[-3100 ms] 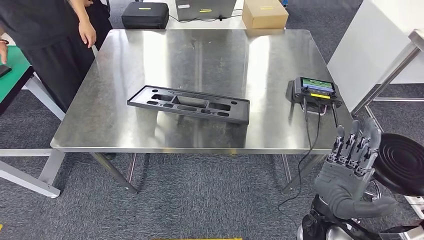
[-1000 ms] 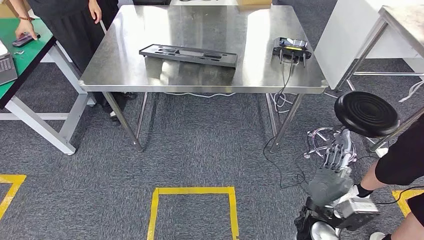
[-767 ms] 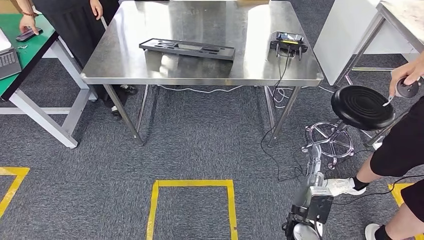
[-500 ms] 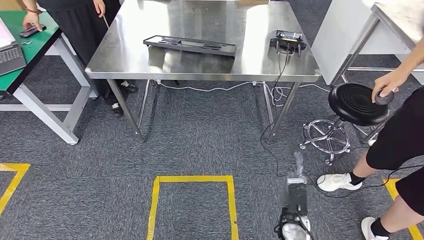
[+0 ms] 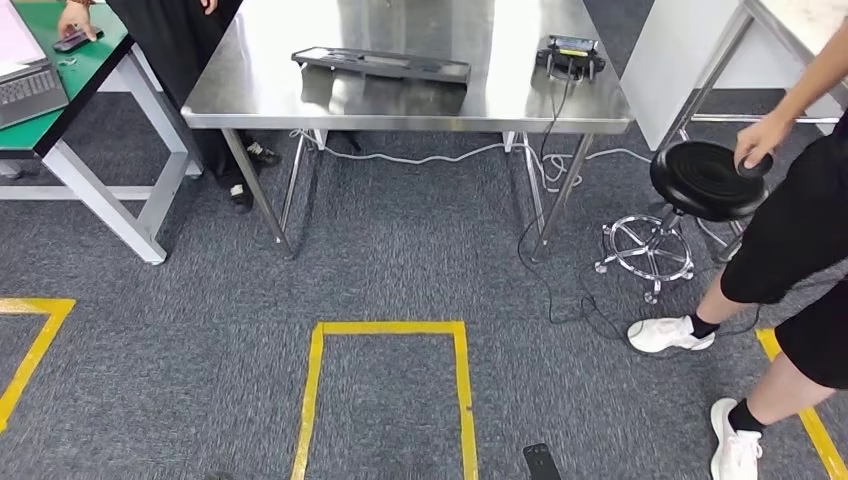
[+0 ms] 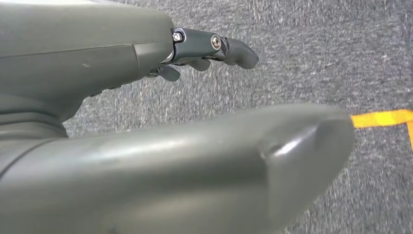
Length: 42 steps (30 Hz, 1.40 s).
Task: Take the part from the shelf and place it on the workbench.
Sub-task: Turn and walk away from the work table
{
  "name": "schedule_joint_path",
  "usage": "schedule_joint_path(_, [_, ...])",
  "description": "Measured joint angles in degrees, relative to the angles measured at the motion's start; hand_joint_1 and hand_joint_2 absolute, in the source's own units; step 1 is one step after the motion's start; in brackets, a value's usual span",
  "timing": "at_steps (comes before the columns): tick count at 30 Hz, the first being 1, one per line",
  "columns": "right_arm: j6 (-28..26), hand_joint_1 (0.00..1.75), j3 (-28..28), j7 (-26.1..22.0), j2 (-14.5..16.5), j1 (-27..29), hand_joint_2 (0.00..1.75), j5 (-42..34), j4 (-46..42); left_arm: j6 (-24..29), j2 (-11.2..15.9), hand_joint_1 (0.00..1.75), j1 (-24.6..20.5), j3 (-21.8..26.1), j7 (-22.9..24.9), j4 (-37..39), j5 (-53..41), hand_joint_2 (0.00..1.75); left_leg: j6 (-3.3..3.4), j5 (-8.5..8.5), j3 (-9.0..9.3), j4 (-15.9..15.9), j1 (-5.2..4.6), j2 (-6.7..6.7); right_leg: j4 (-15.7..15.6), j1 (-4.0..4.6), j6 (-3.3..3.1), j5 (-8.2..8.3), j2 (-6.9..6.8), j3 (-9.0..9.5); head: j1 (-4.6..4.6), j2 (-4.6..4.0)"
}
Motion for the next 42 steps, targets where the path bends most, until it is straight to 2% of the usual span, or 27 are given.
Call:
schedule_joint_path(1, [0.4, 0.0, 0.0, 0.7, 0.0, 0.3, 0.0, 0.1, 0.8, 0.0, 0.0, 0.0, 0.1, 0.0, 0.0, 0.0, 0.0, 0.0, -0.32, -0.99, -0.32, 0.6, 0.2, -0.07, 0.1, -0.27, -0.62, 0.49, -0.1, -0.38, -0.03, 0.0])
schedule_joint_path(3, [1.5, 0.0, 0.2, 2.3, 0.0, 0.5, 0.0, 0.3, 2.1, -0.1, 0.0, 0.0, 0.2, 0.0, 0.1, 0.0, -0.3, 0.0, -1.01, -6.39, -1.56, 5.1, 0.61, -0.21, 0.2, -0.73, -1.79, 1.75, -0.33, -1.46, -0.12, 0.0])
schedule_joint_path(5, [2.7, 0.0, 0.3, 4.2, 0.0, 0.6, 0.0, 0.8, 2.8, -0.2, 0.0, 0.0, 0.3, 0.0, 0.2, 0.0, -0.6, 0.0, -1.65, -12.28, -2.87, 12.9, 0.86, -0.25, 0.3, -0.51, -2.19, 2.95, -0.4, -2.75, -0.17, 0.0])
schedule_joint_path(6, [3.3, 0.0, 0.4, 5.0, 0.0, 0.6, 0.0, 1.0, 3.2, -0.2, 0.0, 0.0, 0.2, 0.0, 0.2, 0.0, -0.8, 0.0, -1.9, -13.37, -2.89, 15.8, 0.99, -0.25, 0.5, -0.44, -2.1, 3.47, -0.41, -3.43, -0.17, 0.0])
schedule_joint_path(7, [3.7, 0.0, 0.5, 5.7, -0.1, 0.6, 0.0, 1.1, 3.5, -0.2, 0.0, 0.0, 0.2, 0.0, 0.3, 0.0, -0.8, 0.0, -2.07, -13.16, -2.09, 17.1, 1.14, -0.24, 0.7, -0.44, -1.96, 3.91, -0.4, -4.12, -0.18, 0.0])
schedule_joint_path(8, [4.1, 0.0, 0.6, 6.3, 0.0, 0.7, 0.0, 1.2, 3.7, -0.2, 0.0, 0.0, 0.2, 0.0, 0.4, 0.0, -0.9, 0.0, -2.16, -12.1, -0.24, 16.1, 1.31, -0.24, 1.1, -0.47, -1.76, 4.26, -0.37, -4.8, -0.18, 0.0])
schedule_joint_path(10, [4.7, 0.0, 0.8, 7.3, 0.0, 0.7, 0.0, 1.2, 4.0, -0.3, 0.0, 0.0, 0.0, -0.1, 0.6, 0.0, -1.1, 0.0, -2.13, -10.75, 5.72, 9.3, 1.56, -0.35, 2.0, -0.52, -1.29, 4.73, -0.27, -6.19, -0.22, 0.0])
schedule_joint_path(12, [5.1, 0.0, 0.9, 8.3, 0.1, 0.7, 0.0, 1.2, 4.2, -0.4, 0.0, 0.0, -0.4, -0.1, 0.7, 0.0, -1.3, 0.0, -1.63, -11.4, 9.74, 3.2, 1.33, -0.66, 2.5, -0.39, -0.47, 5.26, -0.25, -7.1, -0.16, 0.0])
schedule_joint_path(13, [5.3, 0.0, 0.9, 8.7, 0.1, 0.6, 0.0, 1.2, 4.3, -0.5, 0.0, 0.0, -0.5, -0.1, 0.7, 0.0, -1.3, 0.0, -1.27, -11.87, 10.19, 2.0, 1.06, -0.77, 2.5, -0.35, 0.08, 5.63, -0.27, -7.4, -0.15, 0.0])
schedule_joint_path(16, [5.6, 0.0, 1.0, 9.5, 0.1, 0.7, 0.0, 1.4, 4.5, -0.5, -0.1, 0.0, -0.7, -0.1, 0.8, 0.0, -1.3, 0.0, 0.35, -10.51, 9.5, 1.0, 0.76, -0.49, 2.9, -0.28, 1.39, 5.76, -0.24, -8.24, -0.05, 0.0])
schedule_joint_path(18, [5.8, 0.0, 1.1, 9.8, 0.0, 0.7, 0.0, 1.5, 4.7, -0.5, -0.2, 0.0, -0.8, -0.1, 0.8, 0.0, -1.3, 0.0, 1.54, -9.16, 8.68, 0.2, 0.76, -0.21, 6.8, -0.19, 0.97, 2.43, -0.17, -10.16, 0.16, 0.0])
schedule_joint_path(20, [5.8, 0.0, 1.3, 9.9, -0.1, 0.7, 0.0, 1.6, 4.7, -0.4, -0.2, 0.0, -0.8, -0.1, 0.8, 0.0, -1.3, 0.0, 2.08, -8.05, 7.24, 0.2, 0.38, -0.08, 14.1, -0.27, 0.36, -2.14, -0.1, -12.78, 0.34, 0.0])
schedule_joint_path(21, [5.8, 0.0, 1.3, 9.9, -0.1, 0.7, 0.0, 1.7, 4.8, -0.4, -0.2, 0.0, -0.8, -0.1, 0.8, 0.0, -1.3, 0.0, 2.14, -7.51, 6.48, 0.2, 0.21, -0.03, 17.1, -0.29, 0.45, -3.39, -0.1, -13.49, 0.39, 0.0])
schedule_joint_path(22, [5.8, 0.0, 1.4, 9.9, -0.2, 0.7, 0.0, 1.7, 4.8, -0.4, -0.2, 0.0, -0.8, -0.1, 0.8, 0.0, -1.3, 0.0, 2.14, -6.96, 5.73, 0.2, 0.06, 0.01, 18.6, -0.29, 0.81, -3.53, -0.1, -13.36, 0.39, 0.0])
schedule_joint_path(23, [5.8, 0.0, 1.4, 9.9, -0.2, 0.7, 0.0, 1.7, 4.8, -0.5, -0.2, 0.0, -0.8, -0.1, 0.8, 0.0, -1.3, 0.0, 2.08, -6.39, 5.0, 0.2, -0.07, 0.02, 17.9, -0.25, 1.31, -2.63, -0.11, -12.12, 0.42, 0.0])
schedule_joint_path(25, [5.9, 0.0, 1.4, 10.0, -0.4, 0.6, 0.0, 1.8, 4.8, -0.5, -0.3, 0.0, -0.8, -0.1, 0.8, 0.0, -1.3, 0.0, 1.78, -5.27, 3.71, 0.3, -0.28, 0.02, 10.8, -0.14, 1.86, -0.16, -0.12, -6.72, 0.43, 0.0])
schedule_joint_path(26, [5.9, 0.0, 1.4, 10.1, -0.4, 0.5, 0.0, 1.8, 4.9, -0.4, -0.3, 0.0, -0.8, -0.1, 0.8, 0.0, -1.3, 0.0, 1.54, -4.74, 3.18, 0.4, -0.43, 0.04, 6.0, 0.14, 1.67, 0.38, -0.12, -3.47, 0.43, 0.0])
schedule_joint_path(28, [5.9, 0.0, 1.4, 10.3, -0.4, 0.3, 0.0, 1.8, 4.9, -0.4, -0.3, 0.0, -0.8, -0.1, 0.8, 0.0, -1.3, 0.0, 1.02, -3.64, 2.77, 0.3, -0.65, 0.11, 0.1, 0.67, 0.86, 0.54, -0.05, -0.1, 0.3, 0.0])
schedule_joint_path(29, [6.0, 0.0, 1.4, 10.3, -0.5, 0.3, 0.0, 1.8, 4.9, -0.4, -0.3, 0.0, -0.8, -0.1, 0.8, 0.0, -1.3, 0.0, 0.79, -3.12, 2.68, 0.2, -0.72, 0.14, -0.7, 0.89, 0.5, 0.69, -0.01, -0.01, 0.24, 0.0])
schedule_joint_path(31, [6.0, 0.0, 1.4, 10.4, -0.4, 0.4, 0.0, 1.8, 5.0, -0.4, -0.3, 0.0, -0.7, -0.1, 0.9, 0.0, -1.3, 0.0, 0.28, -3.31, 2.26, 0.5, -0.53, 0.03, -0.5, 0.12, -0.46, 1.57, -0.07, -0.82, 0.13, 0.0])
schedule_joint_path(32, [6.0, 0.0, 1.4, 10.5, -0.3, 0.5, 0.0, 1.8, 5.0, -0.4, -0.2, 0.0, -0.7, -0.1, 0.9, 0.0, -1.3, 0.0, -0.03, -4.88, 1.76, 1.8, -0.36, -0.06, -0.5, -0.24, -1.17, 2.06, -0.18, -1.2, 0.05, 0.0])
schedule_joint_path(34, [6.0, 0.0, 1.4, 10.5, -0.2, 0.5, 0.0, 1.8, 5.1, -0.3, -0.2, 0.0, -0.6, -0.1, 0.9, 0.0, -1.3, 0.0, -0.69, -10.69, -0.03, 7.8, 0.05, -0.24, -0.5, -0.46, -2.21, 3.14, -0.37, -2.03, -0.12, 0.0])
schedule_joint_path(36, [6.0, 0.0, 1.4, 10.5, -0.1, 0.5, 0.0, 1.8, 5.1, -0.3, -0.2, 0.0, -0.6, -0.1, 0.9, 0.0, -1.3, 0.0, -1.32, -15.33, -1.74, 15.8, 0.46, -0.27, -0.4, -0.4, -2.33, 4.15, -0.44, -3.0, -0.21, 0.0])
schedule_joint_path(37, [6.0, 0.0, 1.4, 10.6, -0.1, 0.6, 0.0, 1.8, 5.1, -0.4, -0.2, 0.0, -0.6, -0.1, 0.9, 0.0, -1.3, 0.0, -1.59, -15.82, -1.69, 18.1, 0.71, -0.27, -0.3, -0.41, -2.17, 4.59, -0.45, -3.58, -0.21, 0.0])
schedule_joint_path(38, [6.0, 0.0, 1.4, 10.6, -0.1, 0.6, 0.0, 1.7, 5.1, -0.4, -0.2, 0.0, -0.6, -0.1, 1.0, 0.0, -1.3, 0.0, -1.81, -15.13, -0.53, 18.1, 0.99, -0.25, 0.0, -0.46, -1.97, 4.91, -0.44, -4.2, -0.21, 0.0])
schedule_joint_path(39, [6.0, 0.0, 1.4, 10.6, -0.1, 0.6, 0.0, 1.7, 5.1, -0.4, -0.2, 0.0, -0.6, -0.1, 1.0, 0.0, -1.3, 0.0, -2.0, -13.79, 1.75, 15.7, 1.29, -0.24, 0.4, -0.55, -1.8, 5.13, -0.42, -4.8, -0.22, 0.0])
schedule_joint_path(42, [6.0, 0.0, 1.4, 10.6, 0.0, 0.6, 0.0, 1.7, 5.1, -0.4, -0.1, 0.0, -0.7, -0.1, 1.0, 0.0, -1.4, 0.0, -2.28, -11.34, 9.21, 5.5, 1.9, -0.31, 1.6, -0.71, -1.52, 5.33, -0.32, -6.01, -0.26, 0.0])
